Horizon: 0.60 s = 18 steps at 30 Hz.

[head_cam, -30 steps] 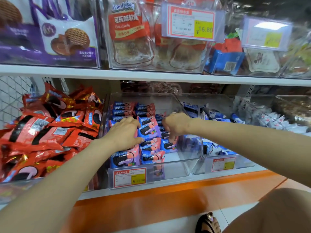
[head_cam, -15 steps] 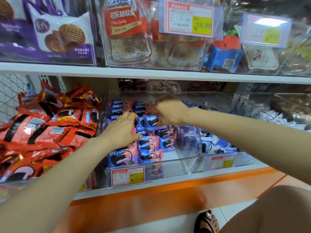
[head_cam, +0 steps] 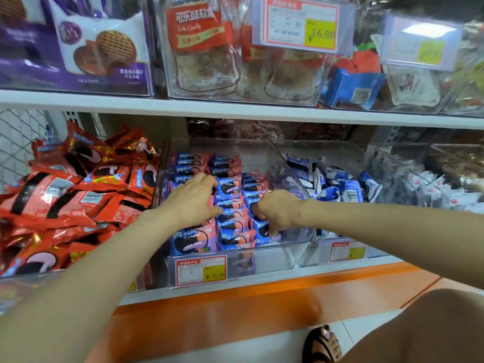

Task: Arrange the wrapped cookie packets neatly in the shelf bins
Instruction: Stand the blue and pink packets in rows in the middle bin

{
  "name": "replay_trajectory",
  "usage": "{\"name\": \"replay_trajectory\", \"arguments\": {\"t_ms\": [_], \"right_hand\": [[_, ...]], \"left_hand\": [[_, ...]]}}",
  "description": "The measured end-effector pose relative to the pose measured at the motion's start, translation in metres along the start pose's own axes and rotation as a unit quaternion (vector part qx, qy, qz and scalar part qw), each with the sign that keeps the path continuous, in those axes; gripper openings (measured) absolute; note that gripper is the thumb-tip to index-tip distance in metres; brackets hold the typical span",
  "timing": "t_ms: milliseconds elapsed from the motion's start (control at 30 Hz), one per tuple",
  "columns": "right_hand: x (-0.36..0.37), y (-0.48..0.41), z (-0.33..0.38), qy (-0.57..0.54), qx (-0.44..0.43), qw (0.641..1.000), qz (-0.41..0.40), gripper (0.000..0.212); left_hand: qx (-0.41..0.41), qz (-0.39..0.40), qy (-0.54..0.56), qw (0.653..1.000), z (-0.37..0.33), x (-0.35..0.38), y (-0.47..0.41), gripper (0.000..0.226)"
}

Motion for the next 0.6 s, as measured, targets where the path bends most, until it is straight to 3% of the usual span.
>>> {"name": "replay_trajectory", "arguments": {"t_ms": [267, 467, 533, 600], "right_hand": [[-0.001, -0.010, -0.005, 0.028, 0.019, 0.999, -0.042, 0.044], [-0.005, -0.009, -0.010, 0.010, 0.055, 0.997, 0.050, 0.063], [-0.037, -0.014, -0.012, -0.075, 0.058, 0.995, -0.016, 0.050], [-0.073, -0.021, -0.014, -0.156, 0.044, 0.977, -0.136, 0.037]], "left_hand": [[0.011, -0.009, 0.000, 1.000, -0.002, -0.004, 0.001, 0.061], [0.017, -0.026, -0.038, 0.999, 0.003, -0.015, 0.010, 0.056], [0.027, -0.048, -0.087, 0.995, 0.004, -0.022, 0.013, 0.054], [0.031, -0.064, -0.119, 0.990, 0.006, -0.026, 0.016, 0.052]]}}
Point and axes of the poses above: each hand's wrist, its own y-axis away from the middle knuckle, its own x-axis out of the palm, z = x × y, the point moved 10 cm from there along -y, towards the middle knuckle, and after that the axes turned 14 degrees about -y, right-handed, at the moved point
